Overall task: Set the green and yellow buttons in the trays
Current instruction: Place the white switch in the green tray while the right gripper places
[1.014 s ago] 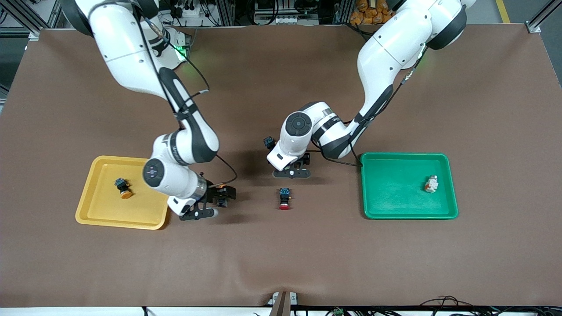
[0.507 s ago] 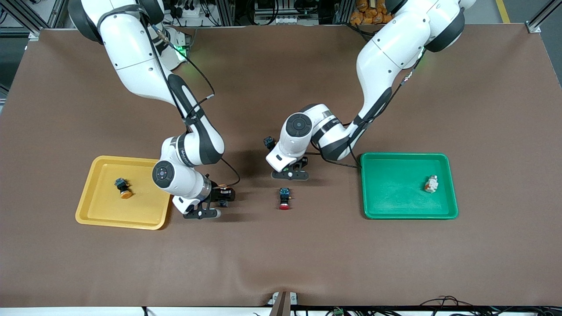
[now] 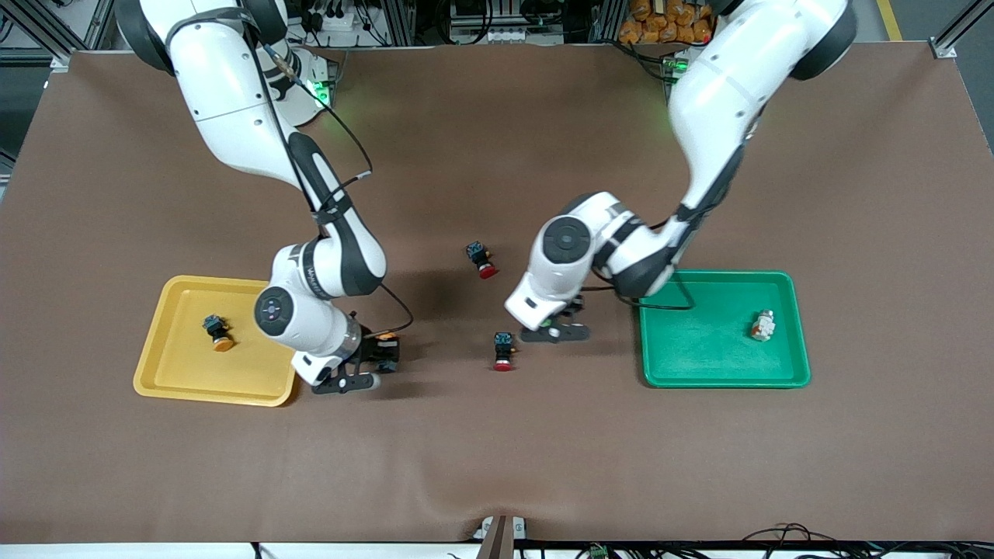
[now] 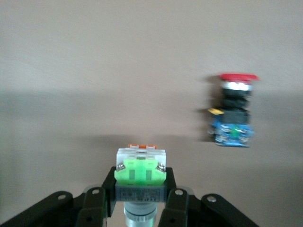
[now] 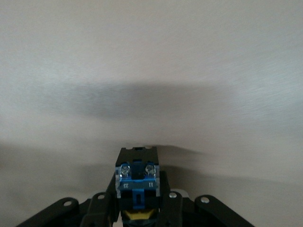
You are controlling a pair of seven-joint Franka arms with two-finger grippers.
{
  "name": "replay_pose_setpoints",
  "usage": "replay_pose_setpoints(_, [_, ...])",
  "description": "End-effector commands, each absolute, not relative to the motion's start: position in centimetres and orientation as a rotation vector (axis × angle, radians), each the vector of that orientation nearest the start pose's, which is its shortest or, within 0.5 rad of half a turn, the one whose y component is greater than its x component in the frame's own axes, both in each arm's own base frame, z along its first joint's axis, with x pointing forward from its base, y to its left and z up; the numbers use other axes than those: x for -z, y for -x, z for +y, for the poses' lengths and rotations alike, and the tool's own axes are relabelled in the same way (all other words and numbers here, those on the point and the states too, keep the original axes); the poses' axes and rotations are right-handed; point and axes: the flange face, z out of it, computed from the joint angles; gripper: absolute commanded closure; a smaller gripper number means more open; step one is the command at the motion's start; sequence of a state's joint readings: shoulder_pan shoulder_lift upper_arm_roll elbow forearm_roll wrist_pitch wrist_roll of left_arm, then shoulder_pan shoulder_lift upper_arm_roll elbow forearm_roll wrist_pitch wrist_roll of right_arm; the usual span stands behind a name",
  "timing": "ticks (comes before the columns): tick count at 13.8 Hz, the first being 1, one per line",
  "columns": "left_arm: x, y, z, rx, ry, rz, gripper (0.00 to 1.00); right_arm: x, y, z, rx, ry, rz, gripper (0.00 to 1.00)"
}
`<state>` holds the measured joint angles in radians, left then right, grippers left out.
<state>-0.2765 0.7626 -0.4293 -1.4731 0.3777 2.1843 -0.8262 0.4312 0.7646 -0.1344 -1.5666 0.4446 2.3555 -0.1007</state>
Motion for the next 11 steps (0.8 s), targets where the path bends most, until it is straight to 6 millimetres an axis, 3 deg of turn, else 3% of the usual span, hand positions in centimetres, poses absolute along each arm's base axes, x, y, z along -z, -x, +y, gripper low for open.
replay_pose_setpoints(1, [-28.3, -60.3, -35.6, 0.009, 3.072, 0.068, 1.00, -25.8, -67.6, 16.0, -0.052, 2.881, -0.315, 1.00])
replay_pose_setpoints(3, [-28.6, -61.5, -31.4, -0.061, 3.028, 0.127, 1.00, -27.8, -67.7, 11.1, -0.114, 2.870, -0.348, 1.00])
replay_pose_setpoints(6, [-26.5, -64.0, -22.8, -0.150, 3.015, 0.151, 1.00, -27.7, -67.4, 3.6, -0.188, 2.871, -0.436, 1.00])
replay_pose_setpoints(7, [-26.1, -64.6, -21.0, -0.160, 3.018, 0.180, 1.00, -27.8, -67.3, 1.9, -0.205, 2.870, -0.439, 0.88])
replay_pose_setpoints(8, [-25.2, -65.0, -19.2, -0.188, 3.022, 0.180, 1.00, -27.9, -67.2, 0.8, -0.215, 2.879, -0.425, 0.09])
replay_pose_setpoints(9, [-24.6, -65.1, -18.0, -0.203, 3.023, 0.168, 1.00, -28.3, -67.3, 0.5, -0.211, 2.890, -0.427, 0.00])
replay_pose_setpoints(10, [-23.9, -64.9, -17.6, -0.213, 3.025, 0.165, 1.00, -29.4, -67.2, 0.9, -0.201, 2.900, -0.448, 0.00])
replay_pose_setpoints(11, [-22.9, -64.9, -16.5, -0.220, 3.035, 0.141, 0.81, -30.9, -67.0, 0.7, -0.197, 2.902, -0.457, 0.00])
